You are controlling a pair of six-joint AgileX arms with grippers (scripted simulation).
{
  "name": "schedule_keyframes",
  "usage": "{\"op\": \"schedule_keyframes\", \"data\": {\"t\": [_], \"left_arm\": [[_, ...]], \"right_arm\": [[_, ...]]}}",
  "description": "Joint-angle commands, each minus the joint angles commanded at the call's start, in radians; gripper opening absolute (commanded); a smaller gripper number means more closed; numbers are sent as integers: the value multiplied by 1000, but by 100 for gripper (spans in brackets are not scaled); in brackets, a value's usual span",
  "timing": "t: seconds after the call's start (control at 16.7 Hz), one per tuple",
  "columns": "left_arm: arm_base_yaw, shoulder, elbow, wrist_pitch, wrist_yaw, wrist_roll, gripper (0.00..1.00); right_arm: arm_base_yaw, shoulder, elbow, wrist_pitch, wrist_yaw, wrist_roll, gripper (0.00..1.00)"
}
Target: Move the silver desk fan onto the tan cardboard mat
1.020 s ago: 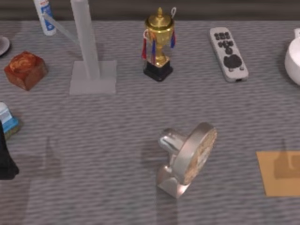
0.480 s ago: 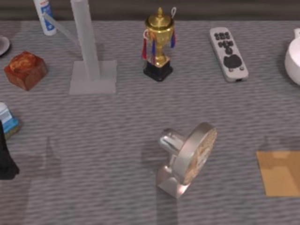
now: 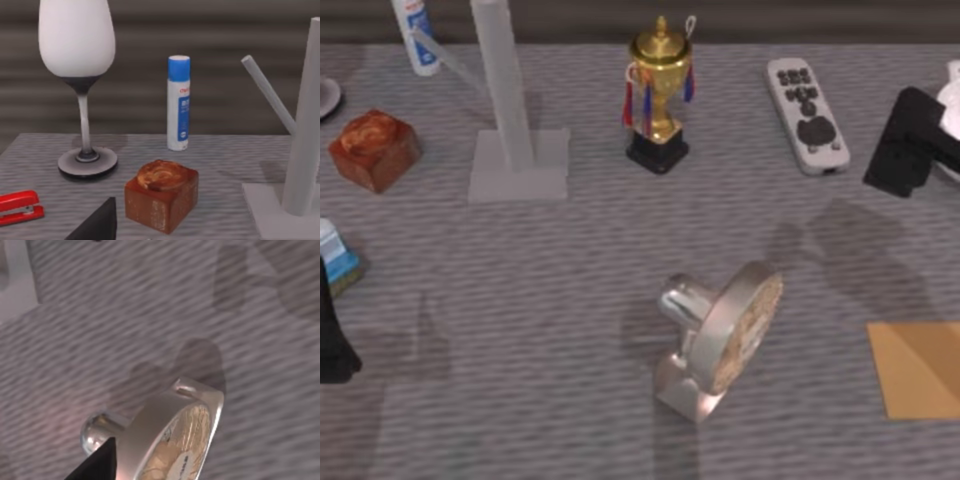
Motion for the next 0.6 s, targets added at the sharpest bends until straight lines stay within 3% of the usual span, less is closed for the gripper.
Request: {"op": "schedule_keyframes", "data": {"t": [0.3,0.6], "left_arm": [[0,0,0,0,0,0,100],[0,0,0,0,0,0,100]], "right_arm": [[165,456,426,-308,-1,310,100],[271,737,677,-522,0,507,100]]}}
